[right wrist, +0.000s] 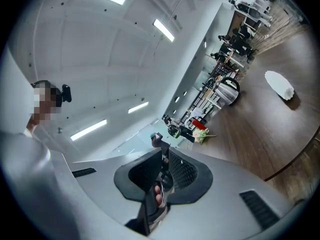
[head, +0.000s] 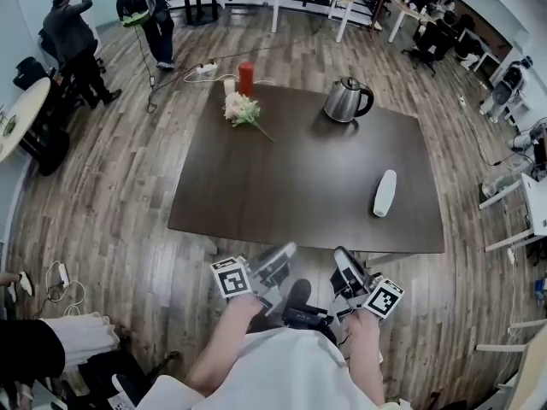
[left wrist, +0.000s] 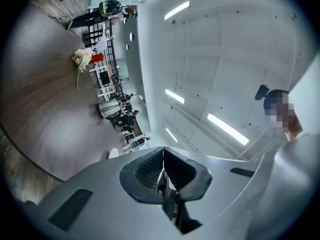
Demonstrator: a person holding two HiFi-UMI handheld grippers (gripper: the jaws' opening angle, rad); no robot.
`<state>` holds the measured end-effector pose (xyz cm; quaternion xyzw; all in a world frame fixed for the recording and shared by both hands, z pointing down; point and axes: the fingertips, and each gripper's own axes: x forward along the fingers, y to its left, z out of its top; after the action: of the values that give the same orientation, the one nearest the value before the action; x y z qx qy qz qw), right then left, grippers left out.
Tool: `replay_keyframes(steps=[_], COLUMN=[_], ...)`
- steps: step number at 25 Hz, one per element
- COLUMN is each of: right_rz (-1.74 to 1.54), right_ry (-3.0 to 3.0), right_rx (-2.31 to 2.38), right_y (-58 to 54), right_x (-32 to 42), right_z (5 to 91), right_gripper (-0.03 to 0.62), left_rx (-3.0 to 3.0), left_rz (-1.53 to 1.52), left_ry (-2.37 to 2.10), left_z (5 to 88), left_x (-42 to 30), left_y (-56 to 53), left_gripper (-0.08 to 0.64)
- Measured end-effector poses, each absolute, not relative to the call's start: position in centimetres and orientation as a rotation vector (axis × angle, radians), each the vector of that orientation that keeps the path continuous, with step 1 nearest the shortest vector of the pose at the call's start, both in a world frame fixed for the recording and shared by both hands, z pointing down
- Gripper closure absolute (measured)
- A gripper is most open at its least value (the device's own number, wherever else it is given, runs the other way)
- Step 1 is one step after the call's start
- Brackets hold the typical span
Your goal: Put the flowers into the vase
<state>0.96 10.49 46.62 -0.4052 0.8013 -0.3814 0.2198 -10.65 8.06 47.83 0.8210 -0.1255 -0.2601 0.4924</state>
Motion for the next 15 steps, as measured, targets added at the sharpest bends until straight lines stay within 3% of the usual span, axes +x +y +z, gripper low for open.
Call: replay_keyframes(steps=[15], right_rz=[-1.109], right_ry=[2.263], right_rx=[-0.880], right_y=[-3.1], right_x=[6.1], right_z=[46.8], right_gripper=[0.568], left_rx=[2.038], left_rz=[-0.611], left_ry=[-0.506], left_z=[47.5], left_x=[-5.1], left_y=[-3.0], left_gripper=[0.552])
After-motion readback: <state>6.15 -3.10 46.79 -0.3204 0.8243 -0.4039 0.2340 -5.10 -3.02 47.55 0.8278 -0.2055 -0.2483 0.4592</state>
